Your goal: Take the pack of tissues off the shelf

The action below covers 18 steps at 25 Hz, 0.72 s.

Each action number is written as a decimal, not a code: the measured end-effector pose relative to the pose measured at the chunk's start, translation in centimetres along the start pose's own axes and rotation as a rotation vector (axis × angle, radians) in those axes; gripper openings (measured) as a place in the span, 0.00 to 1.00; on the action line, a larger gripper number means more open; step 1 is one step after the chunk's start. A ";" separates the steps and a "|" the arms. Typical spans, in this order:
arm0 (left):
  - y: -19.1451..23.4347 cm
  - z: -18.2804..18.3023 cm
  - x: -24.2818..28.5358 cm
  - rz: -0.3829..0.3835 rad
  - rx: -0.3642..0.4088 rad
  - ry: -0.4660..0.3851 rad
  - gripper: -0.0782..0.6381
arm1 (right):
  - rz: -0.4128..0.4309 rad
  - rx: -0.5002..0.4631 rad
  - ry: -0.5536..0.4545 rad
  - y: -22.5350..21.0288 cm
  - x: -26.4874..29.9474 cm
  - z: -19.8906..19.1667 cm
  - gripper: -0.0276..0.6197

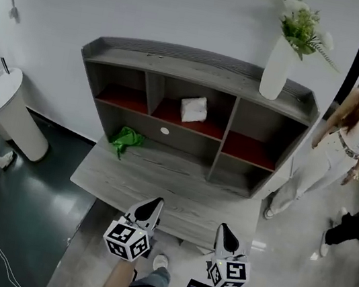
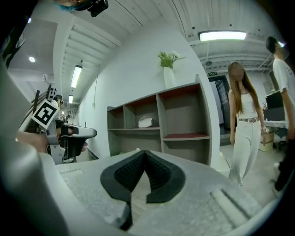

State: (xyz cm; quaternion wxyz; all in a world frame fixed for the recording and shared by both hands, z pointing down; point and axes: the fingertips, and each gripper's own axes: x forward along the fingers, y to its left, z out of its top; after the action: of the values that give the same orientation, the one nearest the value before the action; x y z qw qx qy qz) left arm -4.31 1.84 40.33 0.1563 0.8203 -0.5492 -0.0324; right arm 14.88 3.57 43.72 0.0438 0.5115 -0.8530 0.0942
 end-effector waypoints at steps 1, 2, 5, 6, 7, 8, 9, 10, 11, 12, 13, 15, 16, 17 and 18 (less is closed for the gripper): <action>1.1 0.4 1.2 0.005 0.003 0.006 0.12 | -0.001 0.003 0.006 -0.2 1.6 0.2 0.05; 2.2 0.6 2.5 0.008 0.004 0.014 0.12 | -0.003 0.005 0.012 -0.4 3.2 0.4 0.05; 5.0 1.4 6.0 0.009 0.011 0.042 0.12 | -0.016 0.009 0.029 -1.1 7.3 0.9 0.05; 5.8 1.7 7.1 0.007 0.017 0.048 0.12 | -0.021 0.010 0.033 -1.3 8.7 1.1 0.05; 6.6 2.0 8.3 0.003 0.022 0.052 0.12 | -0.026 0.010 0.036 -1.6 10.0 1.2 0.05; 7.3 2.3 9.3 -0.003 0.025 0.055 0.12 | -0.033 0.010 0.038 -1.8 11.2 1.4 0.05; 8.0 2.6 10.4 -0.010 0.028 0.056 0.12 | -0.039 0.010 0.039 -2.0 12.4 1.5 0.05; 8.6 2.9 11.3 -0.018 0.029 0.056 0.12 | -0.046 0.009 0.039 -2.2 13.5 1.6 0.05; 9.3 3.2 12.3 -0.026 0.029 0.054 0.12 | -0.054 0.008 0.039 -2.3 14.5 1.7 0.05; 9.8 3.5 13.1 -0.035 0.030 0.052 0.12 | -0.062 0.007 0.040 -2.6 15.4 1.8 0.05; 10.2 3.8 14.0 -0.043 0.034 0.051 0.12 | -0.070 0.008 0.041 -2.8 16.2 1.8 0.05; 10.9 4.4 15.5 -0.059 0.053 0.052 0.12 | -0.090 0.013 0.042 -3.3 17.5 1.9 0.05; 11.2 4.6 16.1 -0.066 0.065 0.052 0.12 | -0.100 0.016 0.042 -3.6 18.0 1.9 0.05; 11.4 4.9 16.7 -0.072 0.075 0.052 0.12 | -0.109 0.019 0.041 -3.9 18.3 2.0 0.05; 11.6 5.2 17.3 -0.077 0.082 0.051 0.12 | -0.117 0.022 0.041 -4.1 18.6 2.0 0.05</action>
State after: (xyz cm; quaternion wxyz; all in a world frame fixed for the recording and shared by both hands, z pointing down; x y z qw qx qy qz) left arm -9.00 -19.06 40.87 0.1352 0.8472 -0.5138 0.0048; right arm 9.70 -14.82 45.39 0.0612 0.5587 -0.8196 0.1114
